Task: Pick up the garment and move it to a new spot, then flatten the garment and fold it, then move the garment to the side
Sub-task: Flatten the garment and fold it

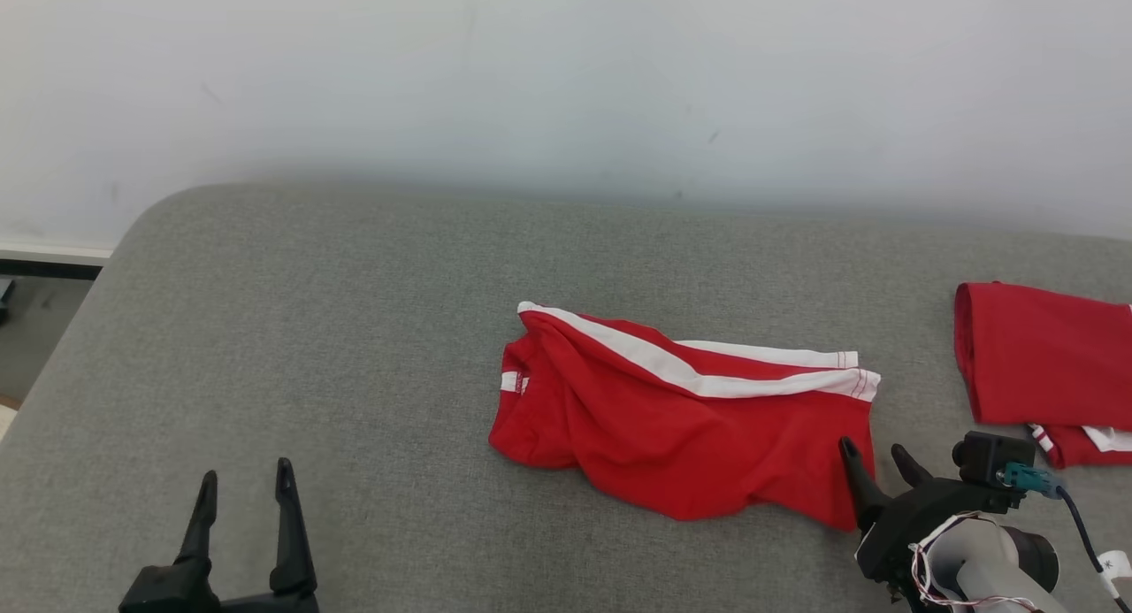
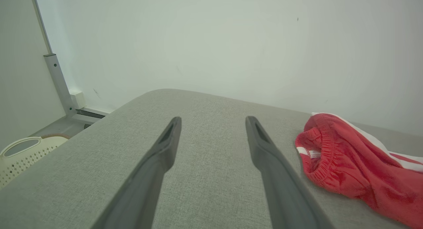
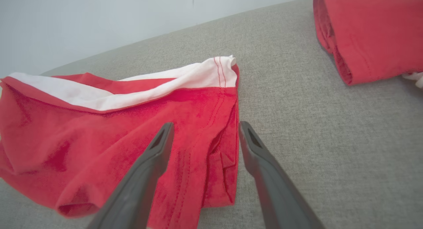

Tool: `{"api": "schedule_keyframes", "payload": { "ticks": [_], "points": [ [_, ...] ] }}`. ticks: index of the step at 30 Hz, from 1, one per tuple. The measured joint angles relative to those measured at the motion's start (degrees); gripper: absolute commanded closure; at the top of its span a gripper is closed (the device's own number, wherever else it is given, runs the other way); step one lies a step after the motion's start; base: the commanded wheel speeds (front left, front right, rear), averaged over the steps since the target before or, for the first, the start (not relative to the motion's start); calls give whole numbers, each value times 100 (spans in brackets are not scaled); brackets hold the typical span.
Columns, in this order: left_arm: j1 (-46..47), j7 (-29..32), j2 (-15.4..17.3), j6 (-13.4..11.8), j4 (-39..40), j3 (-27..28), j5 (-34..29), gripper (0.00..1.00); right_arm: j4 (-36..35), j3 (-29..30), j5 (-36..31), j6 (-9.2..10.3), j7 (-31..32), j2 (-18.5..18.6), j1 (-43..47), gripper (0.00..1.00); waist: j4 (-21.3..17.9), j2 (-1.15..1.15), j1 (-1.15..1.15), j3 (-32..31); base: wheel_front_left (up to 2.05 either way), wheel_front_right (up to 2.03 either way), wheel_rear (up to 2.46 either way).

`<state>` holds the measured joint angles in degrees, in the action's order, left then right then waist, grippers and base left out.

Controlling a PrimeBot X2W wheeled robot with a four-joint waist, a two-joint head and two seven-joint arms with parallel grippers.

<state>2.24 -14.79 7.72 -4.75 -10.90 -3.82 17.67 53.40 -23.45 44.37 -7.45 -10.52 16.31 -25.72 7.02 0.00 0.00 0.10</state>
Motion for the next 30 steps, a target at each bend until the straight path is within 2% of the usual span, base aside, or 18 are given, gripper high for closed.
{"api": "schedule_keyframes", "payload": {
  "ticks": [4, 11, 22, 30],
  "points": [
    [-39, -1, 137, -125, -1, -57, -222, 0, 391, 51, -19, 0, 100, -100, -172, 0, 82, 0, 0, 4, 0, 0, 0],
    [-316, -8, 350, -113, -18, -53, -379, 0, 983, 83, -204, 0, -24, -121, -351, 0, 219, 0, 0, -53, 0, 0, 0],
    [-593, -10, 522, 62, 178, -86, -466, 0, 1594, 115, -109, 0, -1, -264, -395, 0, 348, 0, 0, -90, 0, 0, 0],
    [-590, -16, 552, 168, 201, -122, -480, 0, 1778, 183, 48, 0, 160, -423, -527, 0, 352, 0, 0, -109, 0, 0, 0]
  ]
}}
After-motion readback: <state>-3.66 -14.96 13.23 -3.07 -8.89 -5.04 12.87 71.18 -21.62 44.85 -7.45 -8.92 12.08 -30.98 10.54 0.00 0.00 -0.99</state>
